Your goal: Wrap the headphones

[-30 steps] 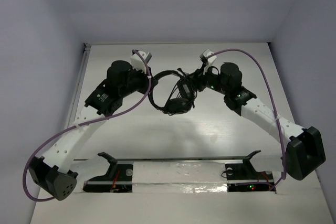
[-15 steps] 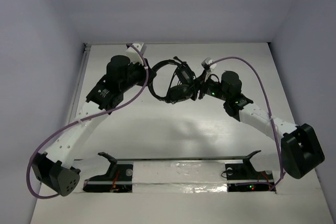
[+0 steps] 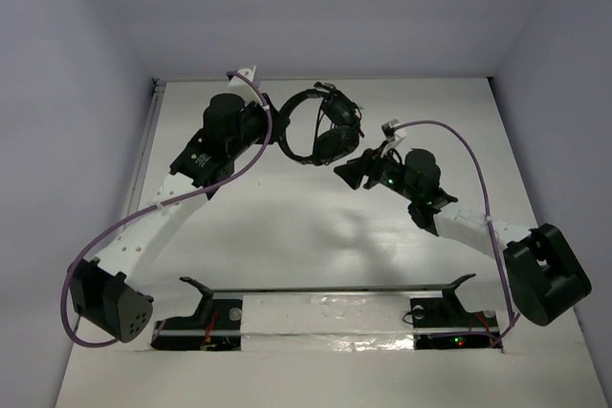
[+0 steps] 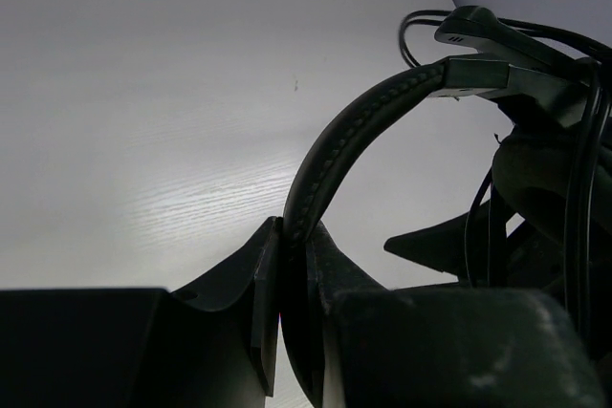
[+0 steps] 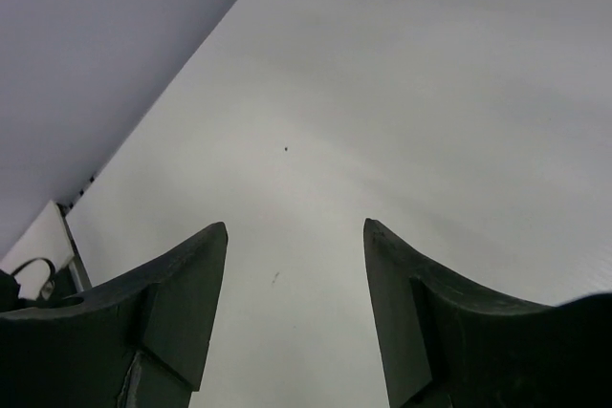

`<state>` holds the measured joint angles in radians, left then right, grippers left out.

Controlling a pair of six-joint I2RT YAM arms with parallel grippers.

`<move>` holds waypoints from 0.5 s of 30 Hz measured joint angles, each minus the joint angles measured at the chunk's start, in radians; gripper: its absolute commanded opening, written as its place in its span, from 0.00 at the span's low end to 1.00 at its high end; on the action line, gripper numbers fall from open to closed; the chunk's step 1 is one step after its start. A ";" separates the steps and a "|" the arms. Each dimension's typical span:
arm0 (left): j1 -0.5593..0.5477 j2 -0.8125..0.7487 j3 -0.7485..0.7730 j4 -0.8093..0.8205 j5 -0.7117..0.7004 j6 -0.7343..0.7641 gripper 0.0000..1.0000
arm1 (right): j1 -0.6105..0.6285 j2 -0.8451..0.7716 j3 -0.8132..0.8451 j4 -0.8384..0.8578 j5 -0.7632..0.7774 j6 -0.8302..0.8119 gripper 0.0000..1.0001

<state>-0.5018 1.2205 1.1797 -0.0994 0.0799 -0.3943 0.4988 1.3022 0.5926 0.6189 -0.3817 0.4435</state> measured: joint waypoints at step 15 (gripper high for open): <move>0.000 0.174 0.057 0.028 -0.086 -0.004 0.00 | 0.000 -0.092 -0.188 -0.014 0.309 0.275 0.39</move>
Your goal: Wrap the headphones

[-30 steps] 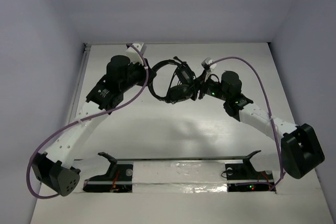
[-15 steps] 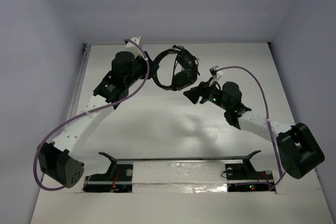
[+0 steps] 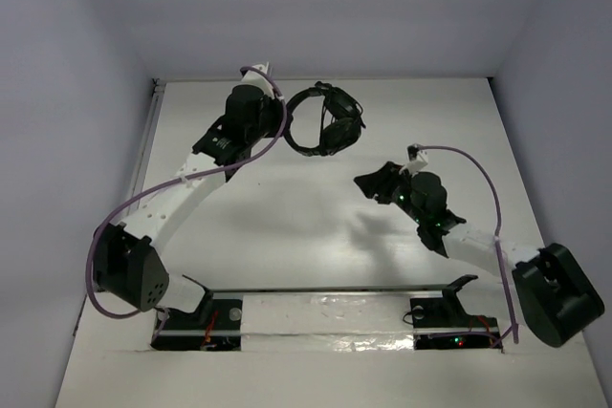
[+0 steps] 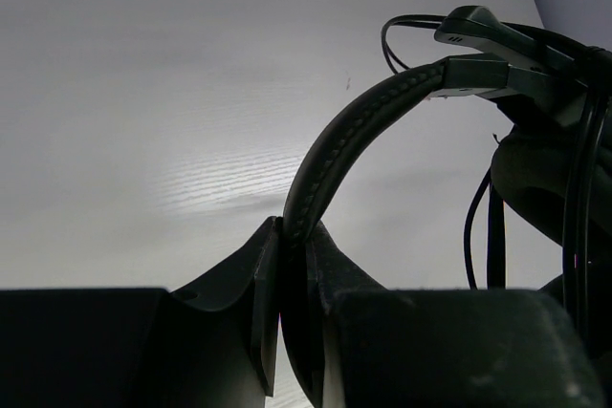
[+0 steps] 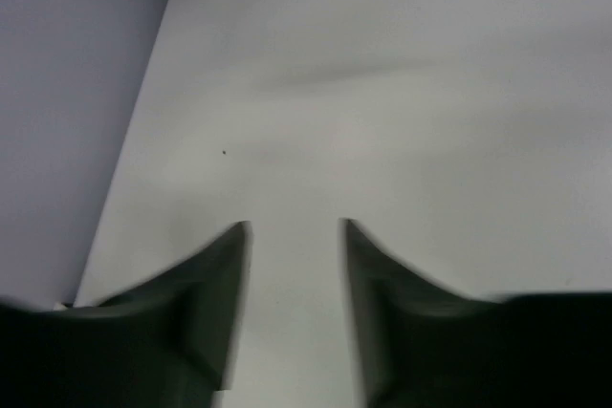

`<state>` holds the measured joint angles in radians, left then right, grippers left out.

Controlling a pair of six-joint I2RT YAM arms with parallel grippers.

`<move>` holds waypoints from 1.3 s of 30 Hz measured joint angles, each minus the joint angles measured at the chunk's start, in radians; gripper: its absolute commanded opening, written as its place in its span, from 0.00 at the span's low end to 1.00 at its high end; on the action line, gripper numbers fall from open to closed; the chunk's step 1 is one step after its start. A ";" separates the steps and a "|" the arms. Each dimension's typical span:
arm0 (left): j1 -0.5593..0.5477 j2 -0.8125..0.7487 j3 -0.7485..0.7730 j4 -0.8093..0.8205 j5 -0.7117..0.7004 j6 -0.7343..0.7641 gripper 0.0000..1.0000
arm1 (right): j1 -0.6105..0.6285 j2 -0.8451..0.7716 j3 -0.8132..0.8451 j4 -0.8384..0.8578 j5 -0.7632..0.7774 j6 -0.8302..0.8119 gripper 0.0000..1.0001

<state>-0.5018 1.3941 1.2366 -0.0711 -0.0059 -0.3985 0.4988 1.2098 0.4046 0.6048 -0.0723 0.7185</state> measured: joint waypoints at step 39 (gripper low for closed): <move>-0.090 0.771 0.243 0.330 -0.157 0.043 0.18 | 0.000 -0.755 -0.047 -0.491 0.304 -0.049 0.36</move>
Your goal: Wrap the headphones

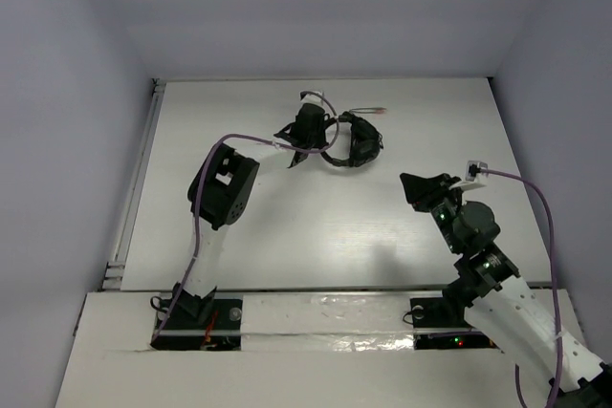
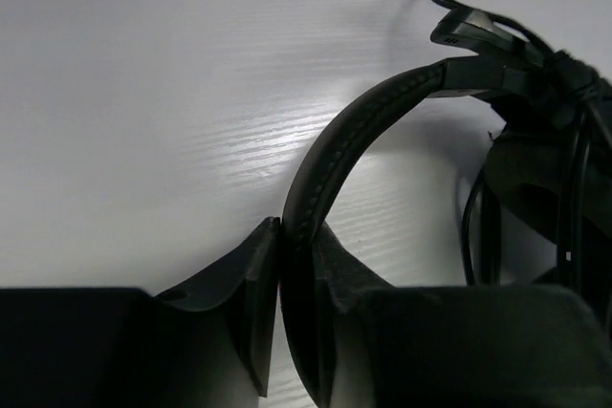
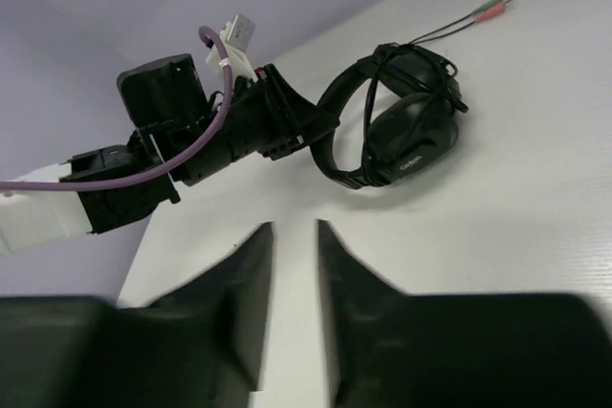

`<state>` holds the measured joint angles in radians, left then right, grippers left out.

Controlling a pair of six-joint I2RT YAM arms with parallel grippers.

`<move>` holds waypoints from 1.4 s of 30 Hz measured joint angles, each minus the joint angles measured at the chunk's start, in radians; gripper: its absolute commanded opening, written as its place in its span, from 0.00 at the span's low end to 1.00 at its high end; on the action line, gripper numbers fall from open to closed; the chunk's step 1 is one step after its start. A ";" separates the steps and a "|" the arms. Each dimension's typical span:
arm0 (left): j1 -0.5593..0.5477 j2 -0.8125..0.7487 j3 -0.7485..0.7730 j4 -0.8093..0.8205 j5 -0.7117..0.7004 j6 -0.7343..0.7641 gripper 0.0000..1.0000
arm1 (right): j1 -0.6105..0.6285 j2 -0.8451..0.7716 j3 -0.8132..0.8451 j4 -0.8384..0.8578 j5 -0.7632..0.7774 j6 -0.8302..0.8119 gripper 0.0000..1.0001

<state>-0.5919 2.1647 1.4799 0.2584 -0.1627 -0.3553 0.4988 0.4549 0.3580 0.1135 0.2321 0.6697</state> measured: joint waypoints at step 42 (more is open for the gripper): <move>0.022 -1.376 -0.527 -0.223 -0.137 -0.105 0.99 | 0.000 -0.102 0.390 -0.267 0.130 -0.069 1.00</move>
